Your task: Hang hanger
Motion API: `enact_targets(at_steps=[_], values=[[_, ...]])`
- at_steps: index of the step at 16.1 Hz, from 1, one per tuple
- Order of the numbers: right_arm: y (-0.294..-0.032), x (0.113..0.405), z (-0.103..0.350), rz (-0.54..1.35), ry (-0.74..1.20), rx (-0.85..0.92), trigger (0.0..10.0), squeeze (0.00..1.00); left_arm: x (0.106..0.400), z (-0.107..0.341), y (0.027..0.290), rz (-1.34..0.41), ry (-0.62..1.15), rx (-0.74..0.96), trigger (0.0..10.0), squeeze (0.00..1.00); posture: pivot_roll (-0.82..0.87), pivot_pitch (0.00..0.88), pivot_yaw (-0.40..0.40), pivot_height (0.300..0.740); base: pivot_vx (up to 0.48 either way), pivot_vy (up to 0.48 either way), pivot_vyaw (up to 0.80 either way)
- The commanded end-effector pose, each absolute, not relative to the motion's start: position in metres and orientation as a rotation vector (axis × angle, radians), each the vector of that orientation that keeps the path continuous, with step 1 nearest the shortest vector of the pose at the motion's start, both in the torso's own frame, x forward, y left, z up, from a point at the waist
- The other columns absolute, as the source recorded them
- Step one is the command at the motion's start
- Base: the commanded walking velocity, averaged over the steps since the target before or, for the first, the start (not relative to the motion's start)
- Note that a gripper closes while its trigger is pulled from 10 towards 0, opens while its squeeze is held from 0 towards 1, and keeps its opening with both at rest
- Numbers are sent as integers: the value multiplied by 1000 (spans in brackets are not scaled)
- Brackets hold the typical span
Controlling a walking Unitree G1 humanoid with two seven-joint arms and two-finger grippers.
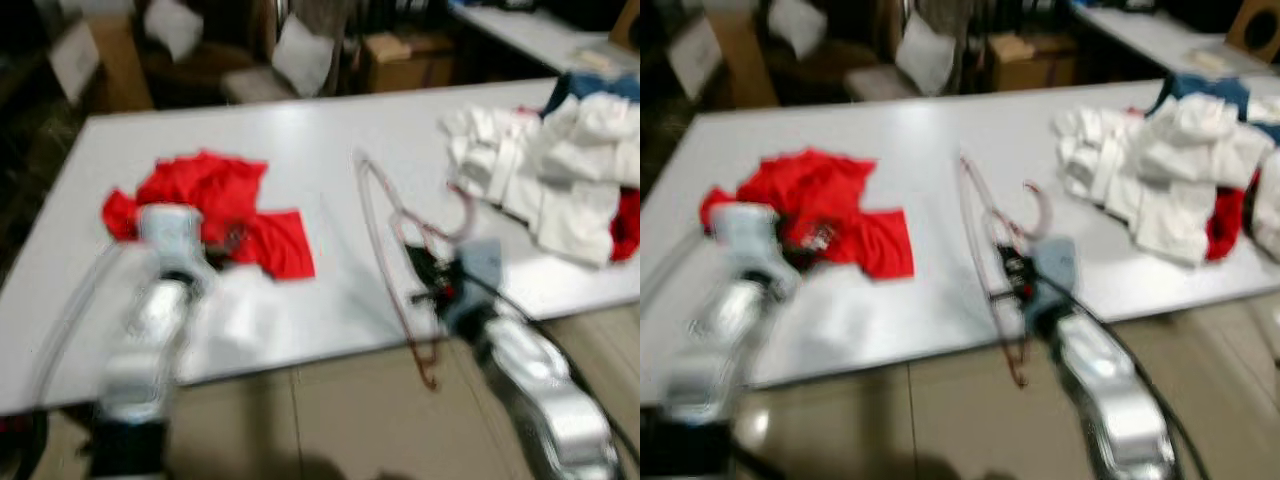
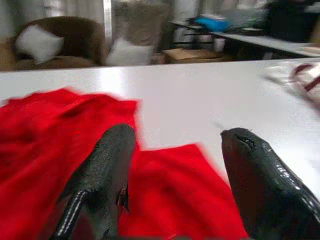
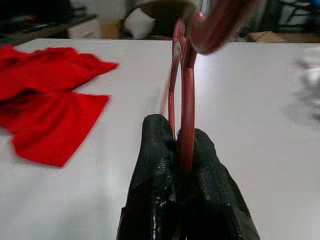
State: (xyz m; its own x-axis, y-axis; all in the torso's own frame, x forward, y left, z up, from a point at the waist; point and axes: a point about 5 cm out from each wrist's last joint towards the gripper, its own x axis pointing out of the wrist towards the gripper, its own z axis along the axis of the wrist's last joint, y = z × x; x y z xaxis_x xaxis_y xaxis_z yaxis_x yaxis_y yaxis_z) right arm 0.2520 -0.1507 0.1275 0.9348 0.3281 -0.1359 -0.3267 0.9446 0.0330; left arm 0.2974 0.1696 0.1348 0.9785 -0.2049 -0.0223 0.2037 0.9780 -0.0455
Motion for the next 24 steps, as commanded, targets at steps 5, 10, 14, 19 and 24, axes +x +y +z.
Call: enact_targets(at_steps=[5,10,14,19,24], values=[[-150,255,135,323,104,-2,10000,0,312,131,198,-166,86,1,10000,1000,-192,0,46,740,0,0,0],[-155,255,136,305,96,-4,10000,0,325,109,220,-201,259,246,10000,0,-202,0,59,740,0,0,0],[-152,256,137,322,95,-10,10000,0,331,98,229,-181,320,280,10000,0,-201,0,54,740,0,0,0],[-151,259,138,338,93,-20,10000,0,333,92,232,-212,359,308,0,0,-198,0,42,740,0,0,0],[-151,260,137,338,93,-25,10000,0,339,96,229,-240,329,310,0,0,-197,0,44,740,0,0,0]])
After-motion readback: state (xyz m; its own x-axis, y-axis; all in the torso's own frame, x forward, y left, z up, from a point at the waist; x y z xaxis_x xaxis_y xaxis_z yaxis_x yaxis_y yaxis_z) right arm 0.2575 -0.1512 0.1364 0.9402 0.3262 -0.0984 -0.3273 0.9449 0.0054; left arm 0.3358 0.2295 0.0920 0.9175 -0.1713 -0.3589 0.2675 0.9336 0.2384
